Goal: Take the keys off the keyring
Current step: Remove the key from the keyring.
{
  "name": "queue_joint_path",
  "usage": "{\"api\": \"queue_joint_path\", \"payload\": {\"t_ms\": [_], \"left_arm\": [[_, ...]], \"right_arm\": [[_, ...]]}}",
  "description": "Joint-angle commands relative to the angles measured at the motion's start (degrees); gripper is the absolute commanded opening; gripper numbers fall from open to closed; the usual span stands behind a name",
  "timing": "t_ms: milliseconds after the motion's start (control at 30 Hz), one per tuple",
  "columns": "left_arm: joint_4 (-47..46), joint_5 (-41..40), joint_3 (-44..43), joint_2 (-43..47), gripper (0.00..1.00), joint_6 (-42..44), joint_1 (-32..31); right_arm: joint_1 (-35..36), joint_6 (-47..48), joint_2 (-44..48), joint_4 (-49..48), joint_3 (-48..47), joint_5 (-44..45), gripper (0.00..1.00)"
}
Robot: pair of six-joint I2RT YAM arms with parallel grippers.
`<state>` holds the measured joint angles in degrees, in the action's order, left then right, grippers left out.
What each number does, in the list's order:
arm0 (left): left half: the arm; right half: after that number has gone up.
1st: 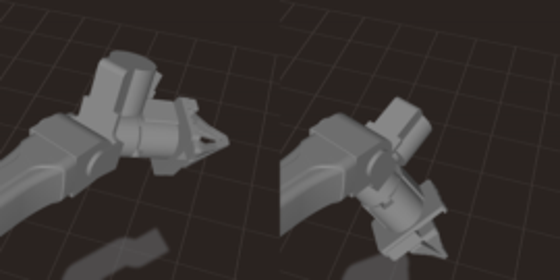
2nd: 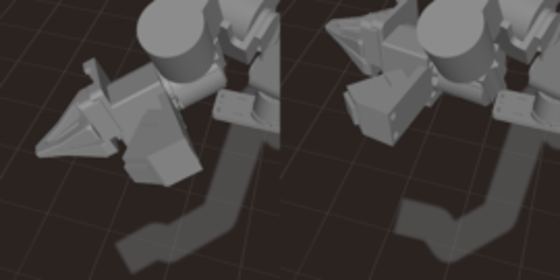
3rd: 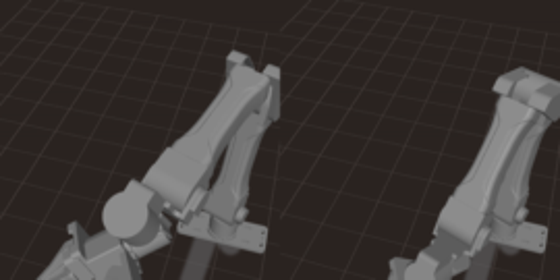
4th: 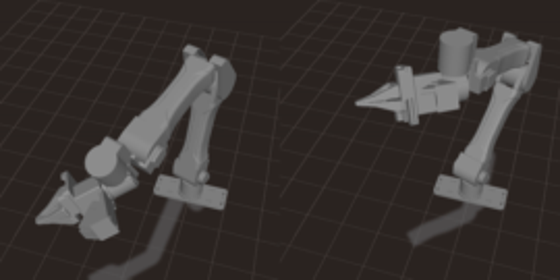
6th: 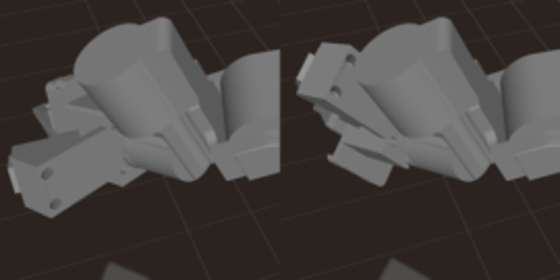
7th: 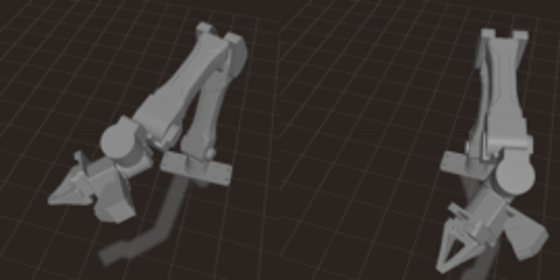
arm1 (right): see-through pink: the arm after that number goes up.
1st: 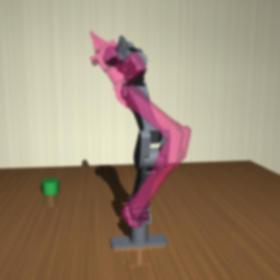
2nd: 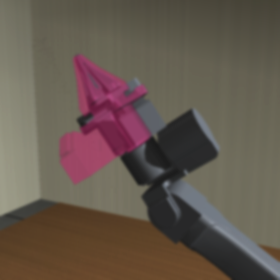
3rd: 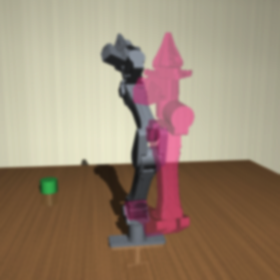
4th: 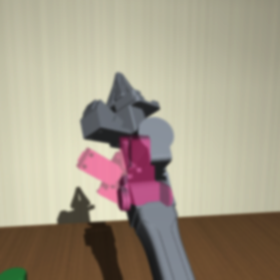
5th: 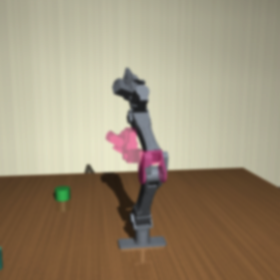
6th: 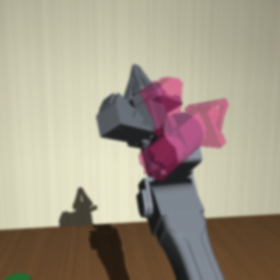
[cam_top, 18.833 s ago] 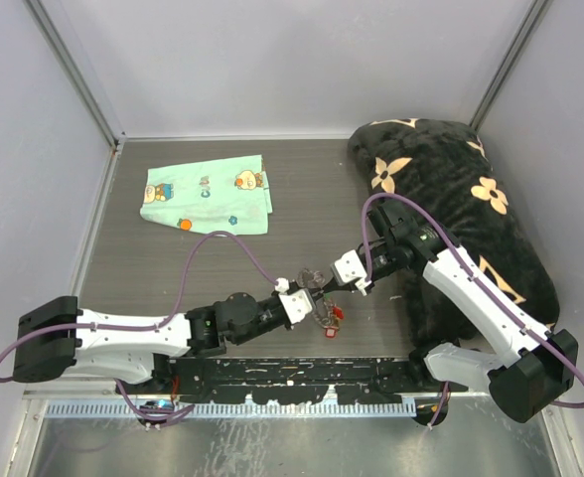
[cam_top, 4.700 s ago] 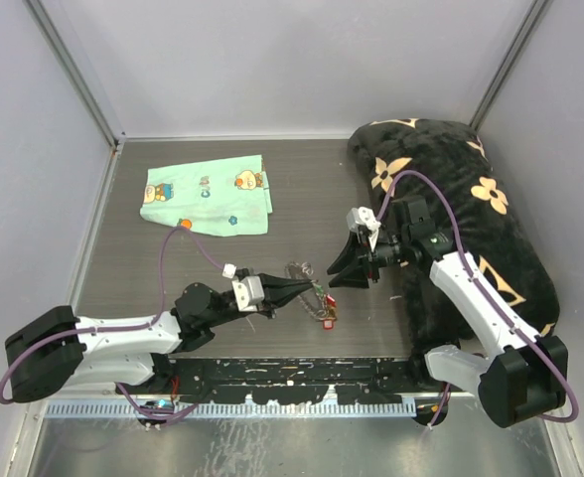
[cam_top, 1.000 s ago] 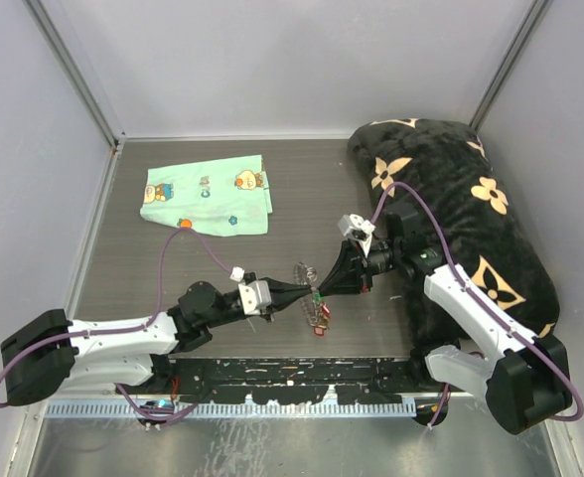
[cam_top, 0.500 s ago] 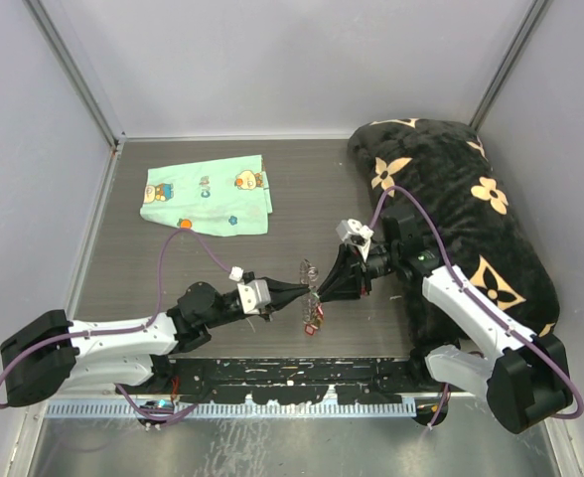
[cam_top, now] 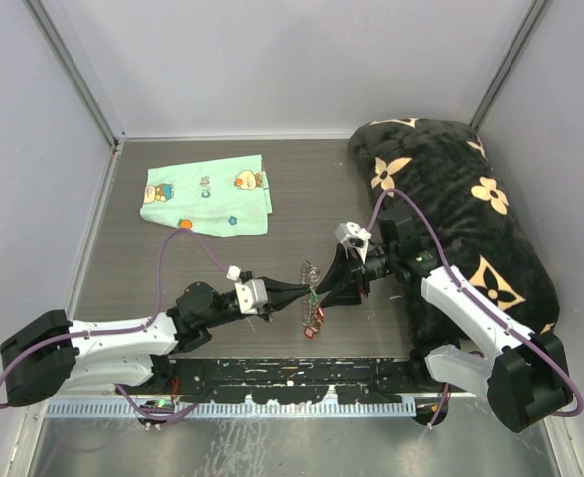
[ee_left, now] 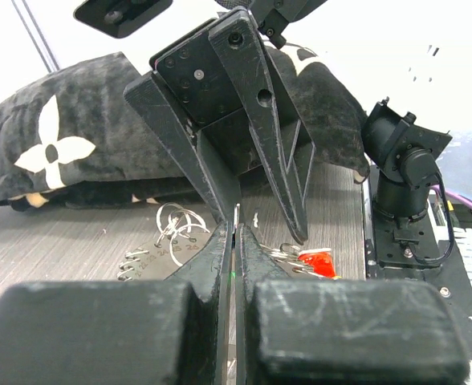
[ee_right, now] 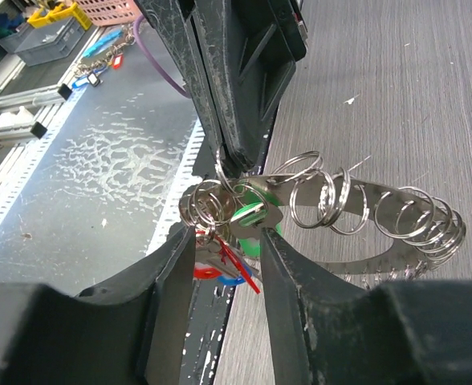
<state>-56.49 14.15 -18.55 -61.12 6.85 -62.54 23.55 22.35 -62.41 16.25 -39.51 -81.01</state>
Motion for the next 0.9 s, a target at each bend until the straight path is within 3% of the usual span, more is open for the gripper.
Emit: {"api": "queue_joint_path", "payload": {"t_ms": [0, 633, 867], "left_arm": [[-7.17, 1.35, -2.36, 0.75, 0.00, -0.67, 0.21], [-8.64, 1.77, -2.20, 0.46, 0.00, -1.58, 0.23], [-7.98, 1.45, -1.61, 1.58, 0.00, -1.58, 0.23]], "right_arm": [[0.36, -0.15, -0.23, -3.44, -0.18, 0.80, 0.44], [0.10, 0.85, 0.54, -5.36, 0.25, 3.83, 0.48], [-2.17, 13.49, 1.84, 8.80, -4.40, 0.44, 0.51]]}}
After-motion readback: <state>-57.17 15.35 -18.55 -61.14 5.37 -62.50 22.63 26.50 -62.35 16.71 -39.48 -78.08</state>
